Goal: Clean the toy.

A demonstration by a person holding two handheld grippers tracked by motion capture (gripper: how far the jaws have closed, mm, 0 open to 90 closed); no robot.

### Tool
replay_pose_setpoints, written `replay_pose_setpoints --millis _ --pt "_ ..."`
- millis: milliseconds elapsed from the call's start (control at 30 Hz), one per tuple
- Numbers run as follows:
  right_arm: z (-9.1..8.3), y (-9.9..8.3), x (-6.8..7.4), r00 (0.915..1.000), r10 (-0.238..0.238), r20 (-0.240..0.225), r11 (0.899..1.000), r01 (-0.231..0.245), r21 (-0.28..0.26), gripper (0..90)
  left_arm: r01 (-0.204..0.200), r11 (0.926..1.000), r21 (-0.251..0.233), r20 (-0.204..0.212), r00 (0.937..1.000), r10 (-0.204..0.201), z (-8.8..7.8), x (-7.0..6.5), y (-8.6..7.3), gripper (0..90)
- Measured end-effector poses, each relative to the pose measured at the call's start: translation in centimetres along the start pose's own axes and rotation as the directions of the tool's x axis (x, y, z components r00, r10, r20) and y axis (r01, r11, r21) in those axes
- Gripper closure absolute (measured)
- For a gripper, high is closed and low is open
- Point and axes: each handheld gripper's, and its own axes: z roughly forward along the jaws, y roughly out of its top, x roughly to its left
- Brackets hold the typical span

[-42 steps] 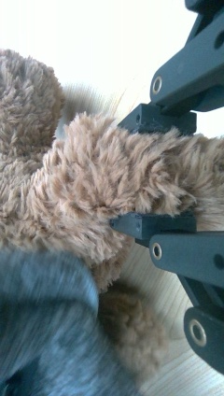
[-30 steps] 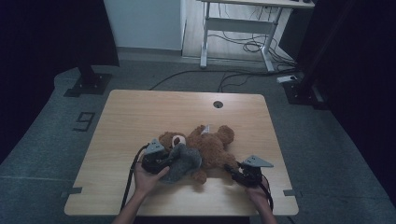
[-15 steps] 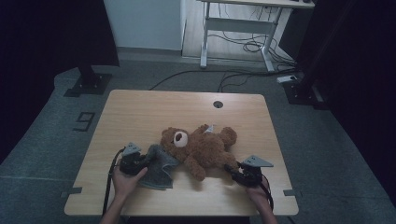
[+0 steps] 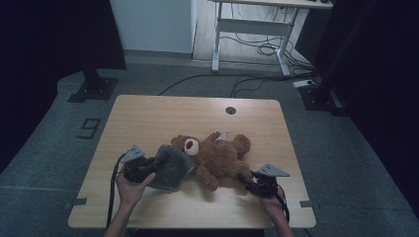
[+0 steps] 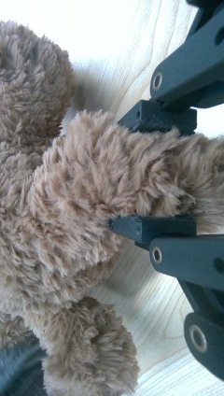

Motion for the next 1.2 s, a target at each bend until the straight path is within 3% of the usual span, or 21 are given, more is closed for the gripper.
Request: replay_pose_setpoints --millis 100,167,200,233,333,367,400,433,467,500,533,567,667,733,767,800,833,933,1067,1100,1200 --pt "0.0 0.0 0.0 1.0 -0.001 0.0 1.0 0.001 0.0 59.4 -0.01 0.9999 -0.009 0.075 0.9971 0.011 1.5 -1.8 1.9 81.2" --pt "0.1 0.0 0.0 1.0 0.0 0.001 1.0 0.0 0.0 59.2 -0.054 0.9984 0.019 0.12 0.9915 0.051 4.2 -4.0 3.9 81.1" --pt "0.1 0.0 0.0 1.0 0.0 0.001 1.0 0.0 0.0 59.2 -0.054 0.9984 0.019 0.12 0.9915 0.051 4.2 -4.0 3.9 81.1" --pt "0.1 0.0 0.0 1.0 0.001 0.001 1.0 -0.001 -0.001 59.2 -0.076 0.9966 0.033 0.146 0.9869 0.07 6.3 -5.4 5.2 81.1" --pt "0.1 0.0 0.0 1.0 0.001 0.001 1.0 -0.001 -0.001 59.1 -0.081 0.9959 0.041 0.174 0.982 0.072 8.2 -6.5 6.0 81.1" --pt "0.1 0.0 0.0 1.0 0.003 0.0 1.0 -0.003 -0.002 59.0 -0.072 0.9965 0.043 0.225 0.9724 0.061 10.2 -8.0 6.6 81.1" --pt "0.1 0.0 0.0 1.0 0.003 0.0 1.0 -0.003 -0.002 59.0 -0.072 0.9965 0.043 0.225 0.9724 0.061 10.2 -8.0 6.6 81.1" --pt "0.2 -0.1 0.0 1.0 0.003 -0.002 1.0 -0.003 -0.001 58.9 -0.073 0.9964 0.044 0.263 0.9629 0.059 11.8 -9.5 6.9 81.1" --pt "0.2 -0.1 0.0 1.0 0.003 -0.002 1.0 -0.003 -0.001 58.9 -0.073 0.9964 0.044 0.263 0.9629 0.059 11.8 -9.5 6.9 81.1" --pt "0.2 -0.1 0.0 1.0 0.006 -0.005 1.0 -0.006 -0.002 58.9 -0.083 0.9949 0.056 0.294 0.9537 0.063 13.2 -10.9 7.2 81.1" --pt "0.2 -0.1 0.0 1.0 0.006 -0.005 1.0 -0.006 -0.002 58.9 -0.083 0.9949 0.056 0.294 0.9537 0.063 13.2 -10.9 7.2 81.1" --pt "0.2 -0.1 0.0 1.0 0.007 -0.006 1.0 -0.007 -0.003 58.8 -0.098 0.9927 0.071 0.311 0.9477 0.071 14.5 -12.1 7.3 81.1" --pt "0.2 -0.1 -0.1 1.0 0.005 -0.006 1.0 -0.005 -0.003 58.8 -0.121 0.987 0.106 0.293 0.9524 0.085 15.8 -12.9 7.3 81.0" --pt "0.2 -0.2 -0.1 1.0 0.006 -0.007 1.0 -0.006 -0.002 58.6 -0.126 0.9796 0.156 0.251 0.9644 0.084 17.1 -12.9 7.0 81.0" --pt "0.2 -0.2 -0.1 1.0 0.007 -0.007 1.0 -0.007 -0.001 58.6 -0.147 0.9662 0.211 0.186 0.9765 0.108 18.0 -12.4 6.3 81.0" --pt "0.2 -0.2 -0.1 1.0 0.007 -0.007 1.0 -0.007 -0.001 58.6 -0.147 0.9662 0.211 0.186 0.9765 0.108 18.0 -12.4 6.3 81.0" --pt "0.2 -0.2 -0.1 1.0 0.004 -0.008 1.0 -0.004 0.003 58.5 -0.126 0.9659 0.226 0.165 0.9823 0.089 18.2 -11.3 5.5 81.1" --pt "0.3 -0.3 -0.1 1.0 -0.001 -0.009 1.0 0.001 0.007 58.3 -0.086 0.9718 0.219 0.167 0.9847 0.05 17.9 -10.3 5.2 81.2" --pt "0.3 -0.3 0.0 0.9999 0.004 -0.011 1.0 -0.004 0.007 58.3 -0.132 0.9674 0.216 0.111 0.9877 0.11 16.9 -10.2 5.4 81.1" --pt "0.2 -0.4 0.0 0.9999 0.006 -0.012 1.0 -0.006 0.007 58.3 -0.152 0.9652 0.213 0.071 0.9876 0.14 16.2 -9.9 5.5 81.0" --pt "0.3 -0.4 0.0 0.9999 0.012 -0.011 1.0 -0.012 0.007 58.3 -0.162 0.9637 0.213 0.028 0.9868 0.159 15.5 -9.3 5.6 81.0"
